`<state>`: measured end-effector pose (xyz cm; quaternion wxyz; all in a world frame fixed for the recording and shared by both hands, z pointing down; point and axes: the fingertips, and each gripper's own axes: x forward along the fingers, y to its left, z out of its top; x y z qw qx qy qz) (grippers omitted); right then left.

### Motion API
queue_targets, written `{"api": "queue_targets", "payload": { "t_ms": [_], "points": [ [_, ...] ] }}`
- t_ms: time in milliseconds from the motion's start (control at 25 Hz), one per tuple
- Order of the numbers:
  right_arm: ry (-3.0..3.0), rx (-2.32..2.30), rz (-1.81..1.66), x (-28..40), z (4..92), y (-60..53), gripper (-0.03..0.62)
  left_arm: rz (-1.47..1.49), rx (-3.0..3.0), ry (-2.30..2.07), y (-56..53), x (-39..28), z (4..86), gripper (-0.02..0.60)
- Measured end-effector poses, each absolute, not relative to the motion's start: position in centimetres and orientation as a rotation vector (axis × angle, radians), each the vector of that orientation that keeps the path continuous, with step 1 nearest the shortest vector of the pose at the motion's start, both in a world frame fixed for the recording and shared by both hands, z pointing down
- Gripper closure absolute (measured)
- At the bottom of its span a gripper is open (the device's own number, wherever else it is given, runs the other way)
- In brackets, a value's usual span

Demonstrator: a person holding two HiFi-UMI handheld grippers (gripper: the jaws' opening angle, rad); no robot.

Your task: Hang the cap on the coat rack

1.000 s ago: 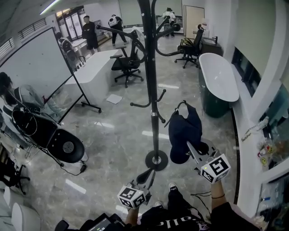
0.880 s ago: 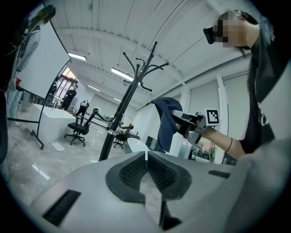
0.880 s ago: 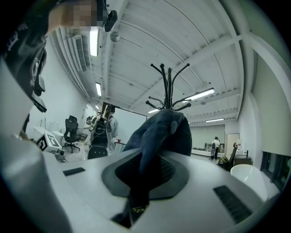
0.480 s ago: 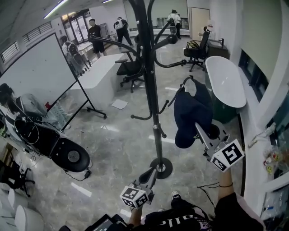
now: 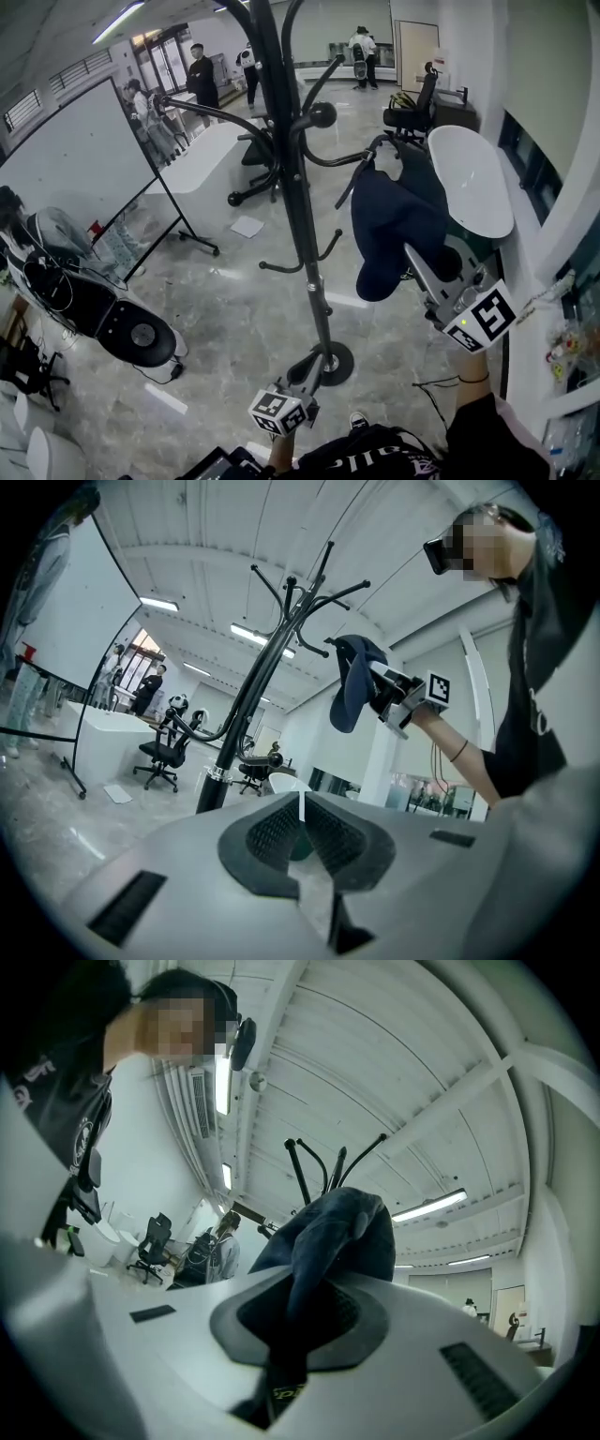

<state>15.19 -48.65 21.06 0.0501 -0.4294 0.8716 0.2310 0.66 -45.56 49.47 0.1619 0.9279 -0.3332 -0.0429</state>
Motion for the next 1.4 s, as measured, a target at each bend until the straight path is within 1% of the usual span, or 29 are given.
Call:
{"api": "queue_targets", "payload": {
  "t_ms": [200,440,920,1080,1240,1280,1360,1400],
  "points": [
    [2.684,-1.234,0.627,15.0,21.4,-51.1,0.556,-0.134,2.631,-1.002,-47.1,0.5,49.2,0.578],
    [2.779,-1.245,0.492,15.1,26.0,-54.3,0.556,-0.128,2.609,-1.047,-48.1,0.3,49.6,0.577],
    [2.898,-1.117,0.351,8.6,31.3,-57.9,0.557,-0.132,2.562,-1.139,-48.6,-2.8,49.7,0.577],
    [2.807,-1.167,0.239,8.1,32.2,-59.0,0.556,-0.133,2.551,-1.158,-48.1,-3.7,50.2,0.577],
    [2.732,-1.242,0.218,8.6,33.0,-59.3,0.551,-0.132,2.543,-1.165,-47.5,-4.6,51.0,0.577],
    [2.722,-1.265,0.205,8.8,33.3,-59.4,0.528,-0.132,2.539,-1.166,-47.4,-4.8,51.2,0.577],
    [2.711,-1.309,0.163,9.4,34.3,-59.8,0.448,-0.135,2.528,-1.17,-47.5,-5.1,51.5,0.577],
    [2.702,-1.325,0.139,9.7,34.8,-59.9,0.43,-0.137,2.525,-1.171,-47.5,-5.2,51.6,0.578]
  ]
}}
